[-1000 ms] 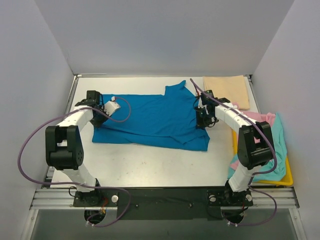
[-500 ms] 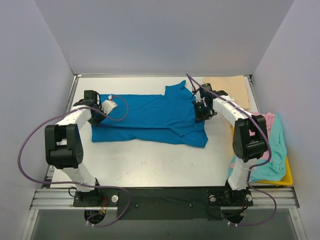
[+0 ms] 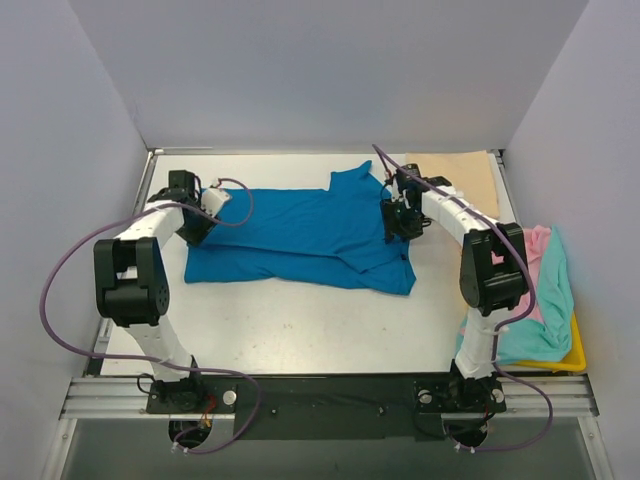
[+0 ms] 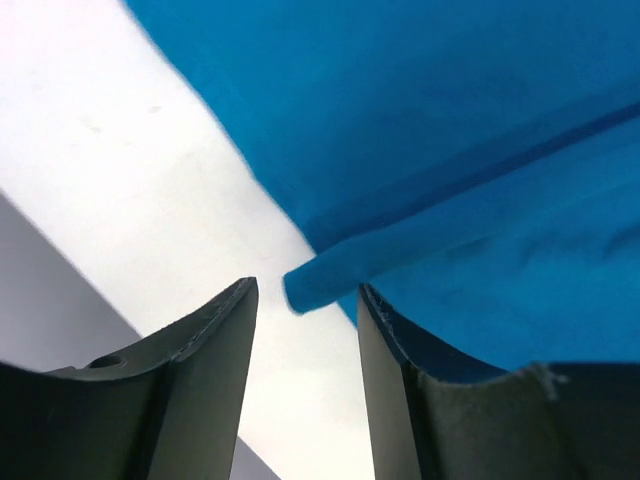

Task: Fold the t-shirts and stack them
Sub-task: Fold the flattened tshirt in 1/3 of the way

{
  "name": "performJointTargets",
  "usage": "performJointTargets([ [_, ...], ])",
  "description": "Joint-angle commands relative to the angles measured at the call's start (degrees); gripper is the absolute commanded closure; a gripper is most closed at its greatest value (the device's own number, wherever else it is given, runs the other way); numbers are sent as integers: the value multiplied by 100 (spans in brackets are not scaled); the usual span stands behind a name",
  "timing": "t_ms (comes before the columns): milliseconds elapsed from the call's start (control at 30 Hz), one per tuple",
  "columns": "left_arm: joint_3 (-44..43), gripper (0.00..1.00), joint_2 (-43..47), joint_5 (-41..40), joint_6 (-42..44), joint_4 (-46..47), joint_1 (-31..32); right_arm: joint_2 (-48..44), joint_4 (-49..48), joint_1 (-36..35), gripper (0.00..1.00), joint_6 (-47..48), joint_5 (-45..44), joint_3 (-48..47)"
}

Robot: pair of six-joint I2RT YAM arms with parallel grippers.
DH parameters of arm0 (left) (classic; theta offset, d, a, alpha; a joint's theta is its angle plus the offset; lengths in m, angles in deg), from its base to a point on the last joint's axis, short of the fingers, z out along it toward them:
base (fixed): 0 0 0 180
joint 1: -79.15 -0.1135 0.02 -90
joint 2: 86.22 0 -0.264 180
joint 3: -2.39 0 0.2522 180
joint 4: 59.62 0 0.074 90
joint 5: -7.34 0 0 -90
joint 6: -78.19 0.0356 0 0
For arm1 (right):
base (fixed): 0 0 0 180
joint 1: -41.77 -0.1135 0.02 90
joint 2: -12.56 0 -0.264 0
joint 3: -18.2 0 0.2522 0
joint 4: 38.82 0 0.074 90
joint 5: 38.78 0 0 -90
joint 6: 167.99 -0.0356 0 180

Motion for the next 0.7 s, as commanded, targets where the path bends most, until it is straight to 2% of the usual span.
performJointTargets([
  [0, -826, 45, -78, -613, -753, 408, -142, -115, 337, 129, 54, -523, -687, -435],
  [100, -1292, 48, -201, -870, -869, 198, -204, -633, 416, 313, 50, -971, -829, -217],
  [167, -1355, 52, -88, -600, -773, -223, -187, -1054, 460, 498, 47, -1121, -707, 168],
  [200, -1251, 54, 174, -15, -677, -451, -187, -1231, 469, 594, 46, -1131, -619, 354],
  [233, -928, 55, 342, 200, -406, -506, -187, -1528, 460, 639, 46, -1157, -392, 686],
  [267, -664, 55, 735, 959, -151, -541, -152, -1636, 434, 648, 46, -1140, -276, 898],
  [367, 425, 52, 1371, 2010, 1365, -873, -134, -2136, 250, 552, 45, -1166, 277, 1725],
  [433, 874, 46, 1583, 1987, 2123, -1076, -134, -2348, 66, 577, 45, -1227, 357, 2130],
  [500, 1209, 43, 1618, 1777, 2434, -895, -134, -2489, -189, 630, 46, -1280, 541, 2481],
  [667, 1738, 37, 1548, 1485, 2664, -24, -46, -2157, -725, 648, 52, -1578, 1095, 2965],
])
